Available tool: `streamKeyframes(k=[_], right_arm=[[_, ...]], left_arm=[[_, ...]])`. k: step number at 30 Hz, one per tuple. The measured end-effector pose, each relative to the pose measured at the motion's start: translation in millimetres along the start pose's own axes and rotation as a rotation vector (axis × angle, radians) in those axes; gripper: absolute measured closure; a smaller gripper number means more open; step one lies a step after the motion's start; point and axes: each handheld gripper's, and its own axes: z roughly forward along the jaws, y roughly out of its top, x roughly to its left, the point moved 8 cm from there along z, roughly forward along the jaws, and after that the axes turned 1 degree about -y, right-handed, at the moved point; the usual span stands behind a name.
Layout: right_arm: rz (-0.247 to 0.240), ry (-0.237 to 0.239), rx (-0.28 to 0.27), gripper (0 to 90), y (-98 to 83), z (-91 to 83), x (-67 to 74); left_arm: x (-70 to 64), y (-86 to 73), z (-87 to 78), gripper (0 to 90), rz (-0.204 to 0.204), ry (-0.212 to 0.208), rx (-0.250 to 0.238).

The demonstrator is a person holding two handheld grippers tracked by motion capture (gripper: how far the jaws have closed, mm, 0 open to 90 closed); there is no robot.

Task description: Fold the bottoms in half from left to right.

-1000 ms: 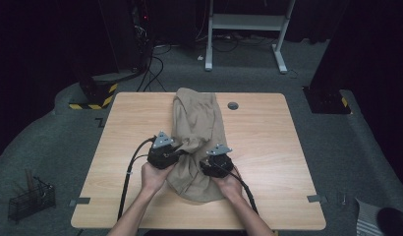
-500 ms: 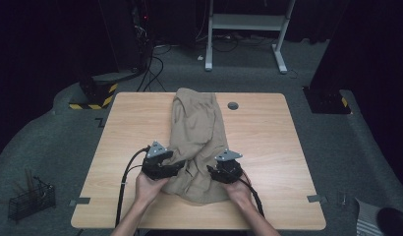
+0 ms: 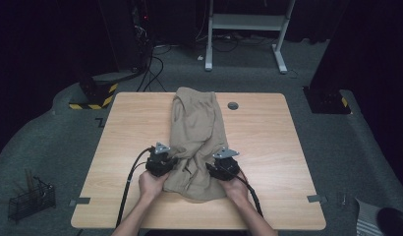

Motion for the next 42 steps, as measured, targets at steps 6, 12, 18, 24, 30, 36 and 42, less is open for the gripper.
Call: streamKeyframes(k=[6, 12, 18, 24, 30, 36, 42], right_arm=[[0.043, -0.035, 0.014, 49.6, 9.8, 10.8, -5.6], [0.068, -0.012, 0.012, 42.1, 2.6, -3.6, -6.1], [0.039, 0.032, -0.015, 53.4, -1.4, -21.8, -1.3], [-0.003, 0.078, 0.017, 67.3, -11.3, -18.8, 4.2], [-0.038, 0.037, 0.009, 66.0, -8.7, -11.3, -0.6], [-0.009, 0.01, -0.005, 64.2, -2.1, -2.6, -8.1], [-0.013, 0.012, -0.005, 63.8, -2.9, -3.5, -7.8]], left_arm=[[-6.4, 10.0, -15.4, 61.8, -0.005, -0.007, -0.054], [-24.5, -9.4, -53.0, 35.9, 0.037, 0.031, -0.11], [-41.0, -26.2, -63.3, 33.2, 0.011, -0.02, -0.093], [-36.9, -36.3, -32.2, 33.4, 0.032, 0.04, -0.019], [-16.8, -29.0, -9.7, 33.8, 0.032, 0.086, -0.005], [-10.0, -22.1, -24.3, 34.5, 0.023, 0.077, -0.012], [10.6, -18.2, -57.8, 36.3, -0.048, 0.081, -0.081]])
